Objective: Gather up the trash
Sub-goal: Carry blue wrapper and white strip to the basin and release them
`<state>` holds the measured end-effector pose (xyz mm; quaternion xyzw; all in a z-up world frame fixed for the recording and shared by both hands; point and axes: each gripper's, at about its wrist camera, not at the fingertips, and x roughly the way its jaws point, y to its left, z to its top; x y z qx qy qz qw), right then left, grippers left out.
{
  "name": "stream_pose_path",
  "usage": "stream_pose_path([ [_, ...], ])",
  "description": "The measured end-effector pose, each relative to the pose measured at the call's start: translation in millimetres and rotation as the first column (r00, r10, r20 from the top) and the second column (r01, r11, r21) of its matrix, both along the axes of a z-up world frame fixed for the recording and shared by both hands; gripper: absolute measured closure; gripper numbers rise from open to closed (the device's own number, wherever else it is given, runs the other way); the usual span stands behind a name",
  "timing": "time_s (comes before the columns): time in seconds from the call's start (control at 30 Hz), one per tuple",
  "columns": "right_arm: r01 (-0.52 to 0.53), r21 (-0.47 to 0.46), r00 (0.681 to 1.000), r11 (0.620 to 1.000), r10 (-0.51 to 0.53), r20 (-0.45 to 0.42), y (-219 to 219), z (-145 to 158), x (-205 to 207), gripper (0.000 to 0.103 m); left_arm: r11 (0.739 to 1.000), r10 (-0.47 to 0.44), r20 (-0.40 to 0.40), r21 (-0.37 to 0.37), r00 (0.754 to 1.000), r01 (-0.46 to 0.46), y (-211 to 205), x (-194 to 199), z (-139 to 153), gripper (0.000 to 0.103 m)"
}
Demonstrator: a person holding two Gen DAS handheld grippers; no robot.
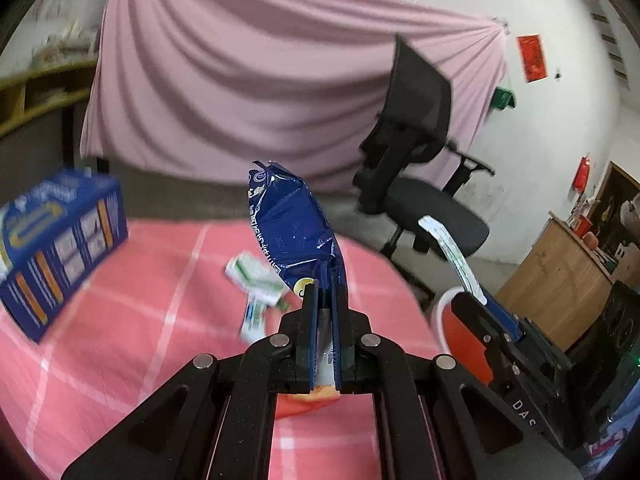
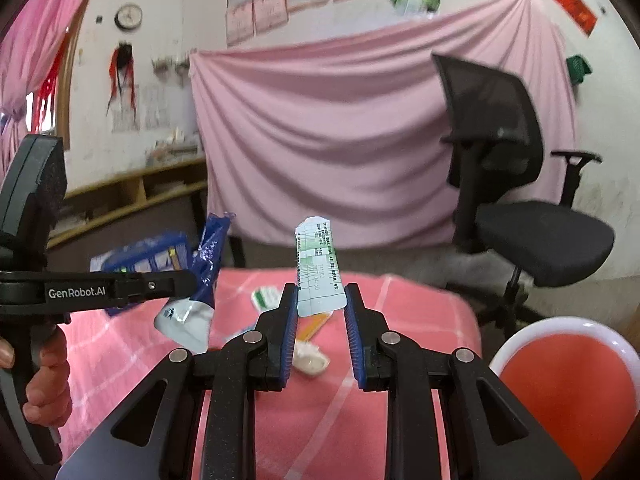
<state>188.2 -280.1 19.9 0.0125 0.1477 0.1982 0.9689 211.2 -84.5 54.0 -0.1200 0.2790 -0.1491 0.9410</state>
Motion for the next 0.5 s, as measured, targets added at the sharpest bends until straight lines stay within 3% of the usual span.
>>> stream_pose_path([
  [0.27, 0.084, 0.072, 0.983, 0.994, -0.095, 0.156, -32, 21, -26, 0.082, 0.996, -0.019, 0.223, 0.091, 0.975, -0.002, -36, -36, 23, 0.099],
  [0.5, 0.177, 0.119, 0.955, 0.977, -0.2, 0.22, -61, 30, -40, 0.082, 0.988, -0.088, 0.322, 0.146, 0.943, 0.043, -79, -47, 27, 0.099],
])
